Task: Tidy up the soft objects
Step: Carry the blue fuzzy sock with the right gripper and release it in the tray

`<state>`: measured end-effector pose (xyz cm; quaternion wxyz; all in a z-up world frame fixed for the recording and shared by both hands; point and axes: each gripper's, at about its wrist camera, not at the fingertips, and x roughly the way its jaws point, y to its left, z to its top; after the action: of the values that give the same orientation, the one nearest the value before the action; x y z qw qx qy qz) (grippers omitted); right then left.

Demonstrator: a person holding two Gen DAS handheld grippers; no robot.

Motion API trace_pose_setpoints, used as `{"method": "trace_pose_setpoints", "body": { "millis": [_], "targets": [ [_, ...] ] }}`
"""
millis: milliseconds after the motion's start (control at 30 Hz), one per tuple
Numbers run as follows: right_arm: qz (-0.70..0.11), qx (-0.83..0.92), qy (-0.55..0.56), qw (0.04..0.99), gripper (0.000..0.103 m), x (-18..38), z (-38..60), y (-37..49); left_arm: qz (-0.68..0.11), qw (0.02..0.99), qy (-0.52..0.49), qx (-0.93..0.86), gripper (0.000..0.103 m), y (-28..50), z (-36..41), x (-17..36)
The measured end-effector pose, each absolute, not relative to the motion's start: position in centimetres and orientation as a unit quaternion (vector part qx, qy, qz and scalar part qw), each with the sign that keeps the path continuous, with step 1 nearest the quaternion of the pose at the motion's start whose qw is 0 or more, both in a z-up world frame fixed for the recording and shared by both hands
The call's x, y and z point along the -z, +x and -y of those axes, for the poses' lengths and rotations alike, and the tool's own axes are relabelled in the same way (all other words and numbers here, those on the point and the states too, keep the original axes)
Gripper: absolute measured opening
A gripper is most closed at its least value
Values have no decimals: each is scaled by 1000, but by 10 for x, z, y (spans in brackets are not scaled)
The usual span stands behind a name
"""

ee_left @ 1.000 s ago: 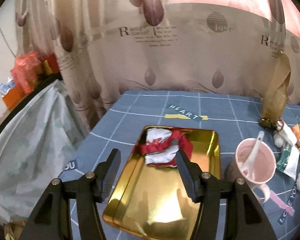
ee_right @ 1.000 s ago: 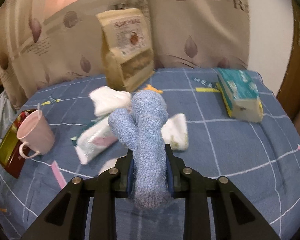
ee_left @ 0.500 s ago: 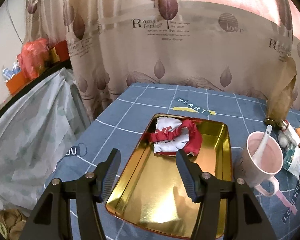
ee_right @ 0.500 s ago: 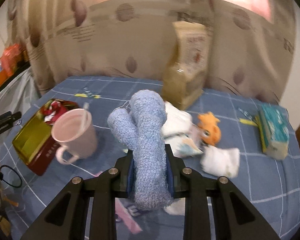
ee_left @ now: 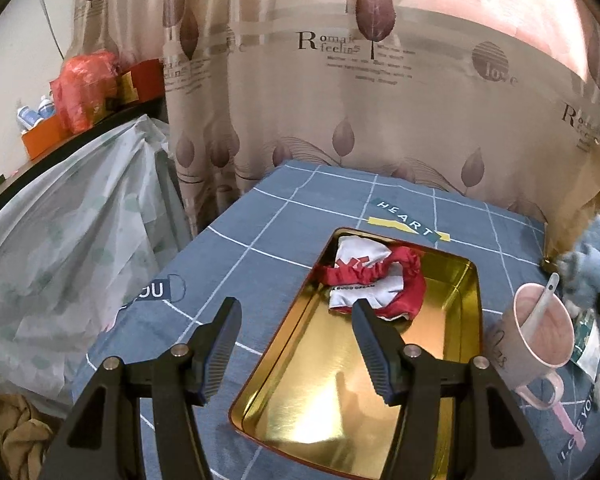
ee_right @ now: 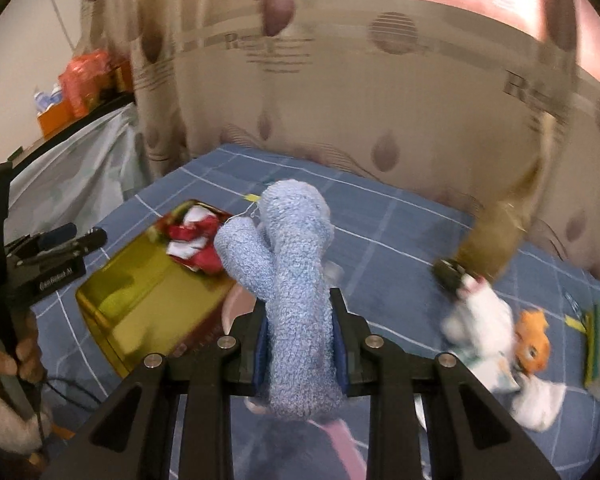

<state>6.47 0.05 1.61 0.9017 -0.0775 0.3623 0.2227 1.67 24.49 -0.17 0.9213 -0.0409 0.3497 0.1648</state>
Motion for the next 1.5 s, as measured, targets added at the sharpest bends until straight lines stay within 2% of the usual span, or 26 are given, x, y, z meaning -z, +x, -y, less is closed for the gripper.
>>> {"method": "trace_pose_setpoints", "body": {
  "millis": [400, 1067, 1167, 1233, 1300, 1500],
  "targets": [
    [-402, -226, -127, 878, 25, 13, -102, 106, -345, 919, -74, -177, 59, 15, -268, -1],
    [-458, -199, -163, 851, 25, 75, -150, 153, -356, 914, -91, -173, 59, 17, -276, 3],
    [-453, -200, -166, 853, 35, 75, -148, 151, -357, 914, -92, -171, 59, 17, -275, 4],
    [-443, -205, -160, 858, 55, 70, -145, 147, -356, 914, -92, -171, 59, 17, -275, 3],
    [-433, -203, -155, 864, 69, 63, -142, 144, -356, 914, -92, -171, 59, 17, -275, 3],
    [-404, -219, -129, 879, 70, 30, -131, 128, -355, 914, -91, -171, 59, 17, -275, 3]
  ]
}}
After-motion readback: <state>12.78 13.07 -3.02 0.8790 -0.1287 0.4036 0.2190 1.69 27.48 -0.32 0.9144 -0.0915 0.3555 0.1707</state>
